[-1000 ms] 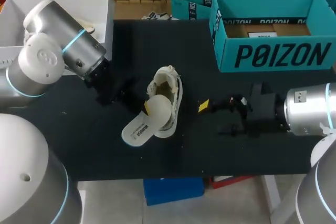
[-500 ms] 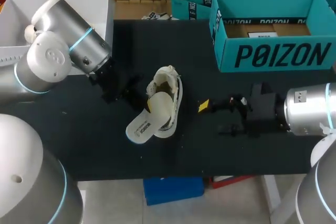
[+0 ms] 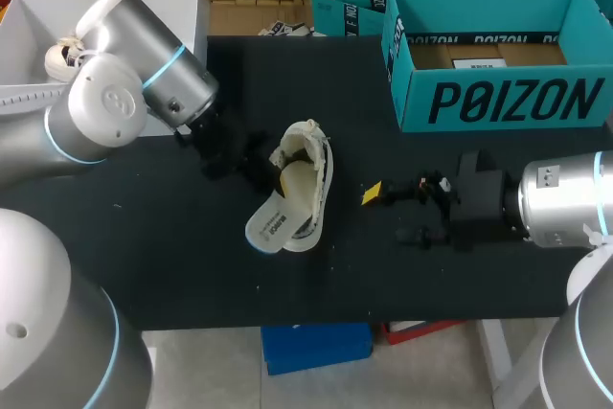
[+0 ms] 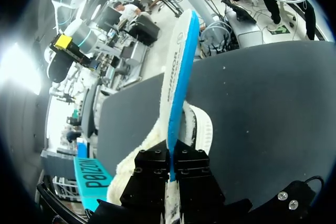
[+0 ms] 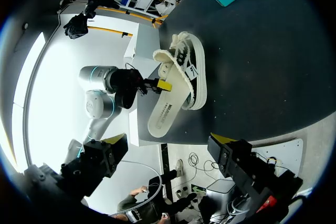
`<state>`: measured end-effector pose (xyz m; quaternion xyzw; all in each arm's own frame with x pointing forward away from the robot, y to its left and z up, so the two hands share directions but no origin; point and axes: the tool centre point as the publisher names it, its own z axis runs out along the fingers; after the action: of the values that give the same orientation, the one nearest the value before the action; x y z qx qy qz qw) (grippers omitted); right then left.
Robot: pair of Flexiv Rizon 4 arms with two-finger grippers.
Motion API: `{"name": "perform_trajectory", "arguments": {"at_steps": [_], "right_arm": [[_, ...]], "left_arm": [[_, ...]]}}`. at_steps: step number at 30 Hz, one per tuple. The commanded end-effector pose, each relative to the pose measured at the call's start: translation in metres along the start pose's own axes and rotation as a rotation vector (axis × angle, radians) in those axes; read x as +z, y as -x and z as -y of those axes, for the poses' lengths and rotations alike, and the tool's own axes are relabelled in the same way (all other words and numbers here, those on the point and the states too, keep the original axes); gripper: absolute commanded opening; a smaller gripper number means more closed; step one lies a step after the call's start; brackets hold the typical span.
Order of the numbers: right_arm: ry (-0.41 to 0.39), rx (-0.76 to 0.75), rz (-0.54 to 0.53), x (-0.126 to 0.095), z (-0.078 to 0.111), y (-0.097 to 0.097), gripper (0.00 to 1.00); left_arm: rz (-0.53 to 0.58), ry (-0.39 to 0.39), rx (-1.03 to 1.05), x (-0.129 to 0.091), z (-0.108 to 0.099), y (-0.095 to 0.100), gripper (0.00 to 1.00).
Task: Take the shoe out of the shoebox, open the shoe tongue, remove and reinsert the insole, then place the shoe into the shoebox
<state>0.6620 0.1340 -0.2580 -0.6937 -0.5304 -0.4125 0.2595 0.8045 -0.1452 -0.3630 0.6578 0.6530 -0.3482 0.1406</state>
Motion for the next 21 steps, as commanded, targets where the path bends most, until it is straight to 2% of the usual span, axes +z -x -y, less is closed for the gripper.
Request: {"name": "perform_trajectory", "arguments": {"at_steps": [1,11,12,13,14,15,16,17,21], "right_arm": [[0.0,0.0,-0.001,0.0,0.0,0.0,1.0],[0.0,0.0,-0.001,0.0,0.0,0.0,1.0],[0.0,0.0,-0.001,0.0,0.0,0.0,1.0],[0.0,0.0,-0.001,0.0,0.0,0.0,1.0],[0.0,0.0,-0.001,0.0,0.0,0.0,1.0],[0.0,0.0,-0.001,0.0,0.0,0.0,1.0],[0.0,0.0,-0.001,0.0,0.0,0.0,1.0],[0.0,0.0,-0.001,0.0,0.0,0.0,1.0],[0.0,0.0,-0.001,0.0,0.0,0.0,1.0]], "left_arm": [[-0.003,0.014,-0.006,0.006,-0.008,0.002,0.0],[0.005,0.064,-0.033,0.004,-0.021,0.006,0.0],[0.005,0.066,-0.035,0.004,-0.022,0.006,0.08],[0.005,0.068,-0.036,0.004,-0.022,0.006,0.3],[0.006,0.069,-0.036,0.004,-0.022,0.006,0.42],[0.007,0.071,-0.036,0.003,-0.021,0.007,0.82],[0.011,0.072,-0.034,0.003,-0.018,0.008,0.97],[0.017,0.068,-0.031,0.002,-0.016,0.009,1.0],[0.033,0.057,-0.023,-0.003,-0.006,0.012,1.0]]}}
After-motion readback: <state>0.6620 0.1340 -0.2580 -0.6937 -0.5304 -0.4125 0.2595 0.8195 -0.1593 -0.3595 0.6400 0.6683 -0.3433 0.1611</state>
